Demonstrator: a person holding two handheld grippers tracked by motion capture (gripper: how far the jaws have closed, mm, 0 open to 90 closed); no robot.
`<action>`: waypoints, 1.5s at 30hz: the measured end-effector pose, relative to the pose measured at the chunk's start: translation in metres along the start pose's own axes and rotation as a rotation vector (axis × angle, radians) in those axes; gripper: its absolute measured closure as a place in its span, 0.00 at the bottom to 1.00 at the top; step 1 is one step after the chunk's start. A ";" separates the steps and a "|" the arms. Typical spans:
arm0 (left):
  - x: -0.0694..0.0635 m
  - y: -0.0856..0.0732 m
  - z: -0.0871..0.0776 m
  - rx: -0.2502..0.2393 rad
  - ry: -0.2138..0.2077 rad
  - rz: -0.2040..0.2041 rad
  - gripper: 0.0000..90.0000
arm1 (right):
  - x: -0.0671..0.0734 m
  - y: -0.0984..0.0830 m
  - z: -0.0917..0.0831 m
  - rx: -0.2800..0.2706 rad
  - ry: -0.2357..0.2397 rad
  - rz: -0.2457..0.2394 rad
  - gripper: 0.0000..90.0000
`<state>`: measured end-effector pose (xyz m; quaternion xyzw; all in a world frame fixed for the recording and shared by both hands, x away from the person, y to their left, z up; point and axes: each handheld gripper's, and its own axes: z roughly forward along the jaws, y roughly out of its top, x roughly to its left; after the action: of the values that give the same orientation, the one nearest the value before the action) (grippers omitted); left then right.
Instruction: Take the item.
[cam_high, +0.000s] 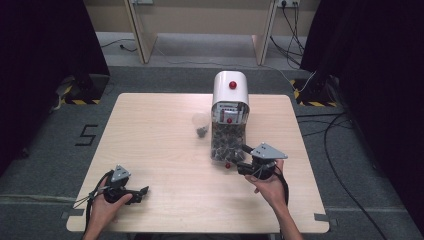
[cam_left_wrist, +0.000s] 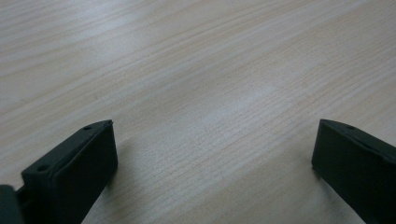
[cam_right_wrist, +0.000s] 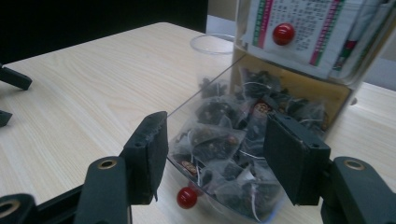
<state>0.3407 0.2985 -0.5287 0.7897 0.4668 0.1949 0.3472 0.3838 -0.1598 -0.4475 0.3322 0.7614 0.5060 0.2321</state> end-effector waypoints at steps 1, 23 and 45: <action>0.000 0.000 0.000 0.000 0.000 0.000 0.00 | -0.001 0.000 -0.001 0.001 -0.003 0.002 0.46; 0.000 0.000 0.000 0.000 0.000 0.001 0.00 | -0.019 -0.014 -0.021 0.011 -0.068 0.032 0.45; 0.000 -0.001 0.000 -0.001 0.000 0.001 0.00 | -0.034 -0.029 -0.035 0.031 -0.118 0.067 0.43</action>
<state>0.3400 0.2989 -0.5288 0.7898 0.4661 0.1954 0.3475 0.3741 -0.2144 -0.4603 0.3904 0.7424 0.4812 0.2545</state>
